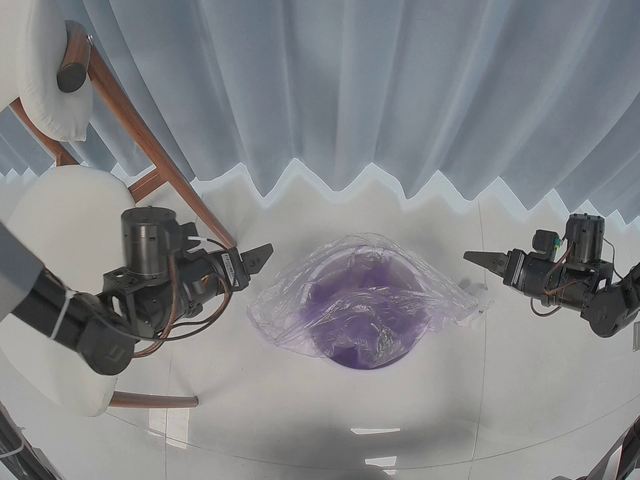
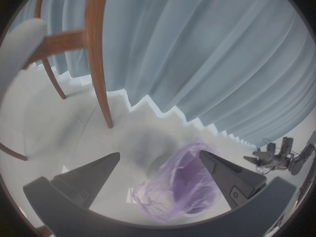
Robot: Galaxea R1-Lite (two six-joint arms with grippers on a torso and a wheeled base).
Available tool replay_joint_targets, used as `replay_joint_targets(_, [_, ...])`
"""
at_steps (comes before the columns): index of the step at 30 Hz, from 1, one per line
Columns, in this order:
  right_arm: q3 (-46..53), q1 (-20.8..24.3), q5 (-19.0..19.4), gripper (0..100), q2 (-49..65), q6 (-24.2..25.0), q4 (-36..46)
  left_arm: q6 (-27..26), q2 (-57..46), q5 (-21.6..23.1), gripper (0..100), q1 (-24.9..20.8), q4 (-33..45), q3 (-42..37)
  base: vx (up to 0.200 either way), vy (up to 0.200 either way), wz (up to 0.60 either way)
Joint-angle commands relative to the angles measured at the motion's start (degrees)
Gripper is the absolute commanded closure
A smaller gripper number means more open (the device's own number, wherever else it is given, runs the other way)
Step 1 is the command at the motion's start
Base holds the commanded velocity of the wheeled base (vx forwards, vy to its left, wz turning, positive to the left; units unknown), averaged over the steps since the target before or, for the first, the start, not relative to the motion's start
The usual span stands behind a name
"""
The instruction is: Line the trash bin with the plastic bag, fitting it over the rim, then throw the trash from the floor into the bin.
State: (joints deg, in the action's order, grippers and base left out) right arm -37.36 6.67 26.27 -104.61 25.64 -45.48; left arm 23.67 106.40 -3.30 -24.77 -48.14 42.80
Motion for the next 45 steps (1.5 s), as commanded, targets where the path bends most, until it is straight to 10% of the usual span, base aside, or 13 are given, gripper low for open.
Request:
replay_joint_targets(1, [-8.6,7.8,1.3,0,6.1,-3.4,7.3,3.8,-16.4,1.7,0,-3.2,-2.4,-12.0,0.000,0.000,0.00])
replay_joint_targets(15, [-21.3,13.6,7.1,0,-17.9,-37.5,6.5,3.5,-30.6,14.1,0,-4.4,-15.4,-34.5,0.000,0.000,0.00])
replay_joint_targets(41, [-22.1,19.9,8.1,0,-25.3,-39.0,6.3,3.4,-29.6,13.8,0,1.0,-15.5,-33.6,0.000,0.000,0.00])
replay_joint_targets(42, [-22.0,20.0,8.1,100,-25.3,-39.1,6.3,3.3,-29.6,13.8,0,1.0,-15.5,-33.6,0.000,0.000,0.00])
replay_joint_targets(45, [-20.2,21.0,8.1,100,-23.5,-39.1,6.0,3.3,-29.7,13.8,0,1.0,-15.5,-33.6,0.000,0.000,0.00])
